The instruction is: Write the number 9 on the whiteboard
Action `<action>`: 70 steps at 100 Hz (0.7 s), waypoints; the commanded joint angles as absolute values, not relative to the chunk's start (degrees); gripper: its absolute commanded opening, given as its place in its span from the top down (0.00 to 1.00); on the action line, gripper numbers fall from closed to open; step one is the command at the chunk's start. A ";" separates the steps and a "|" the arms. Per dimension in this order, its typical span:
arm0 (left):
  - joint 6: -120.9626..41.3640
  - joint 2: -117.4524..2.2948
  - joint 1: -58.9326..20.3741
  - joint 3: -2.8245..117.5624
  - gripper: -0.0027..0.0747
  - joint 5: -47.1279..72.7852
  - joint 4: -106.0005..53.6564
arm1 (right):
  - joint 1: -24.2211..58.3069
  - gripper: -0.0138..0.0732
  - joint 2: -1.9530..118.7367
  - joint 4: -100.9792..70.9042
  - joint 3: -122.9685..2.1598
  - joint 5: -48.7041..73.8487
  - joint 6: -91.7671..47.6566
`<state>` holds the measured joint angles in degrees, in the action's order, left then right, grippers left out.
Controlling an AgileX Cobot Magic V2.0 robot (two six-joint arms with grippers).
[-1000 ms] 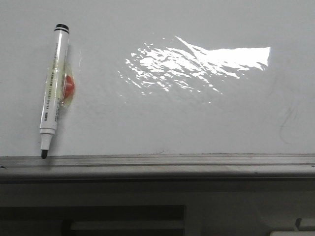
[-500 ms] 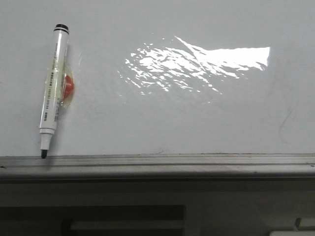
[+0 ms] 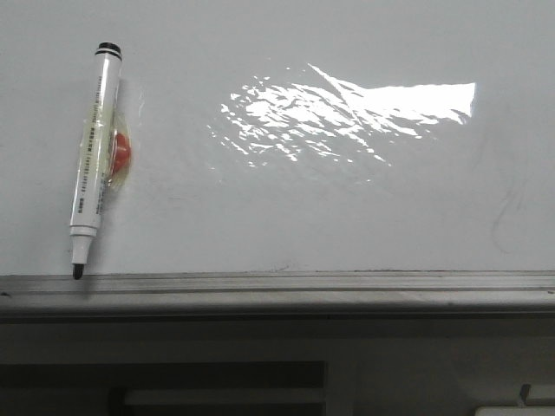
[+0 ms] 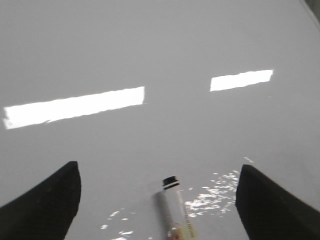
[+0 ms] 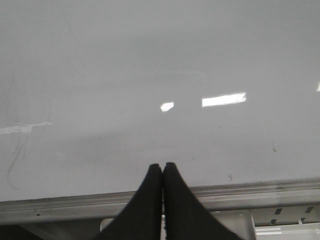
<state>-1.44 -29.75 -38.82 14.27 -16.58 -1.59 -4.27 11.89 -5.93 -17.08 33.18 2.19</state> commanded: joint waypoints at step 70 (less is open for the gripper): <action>0.00 -50.05 -47.07 16.25 0.26 -18.57 -17.21 | -4.30 0.91 12.93 -5.78 -18.52 27.16 1.95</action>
<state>-1.34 -48.11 -46.56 14.27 -13.30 -14.83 -4.27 11.89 -5.93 -17.08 31.72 2.19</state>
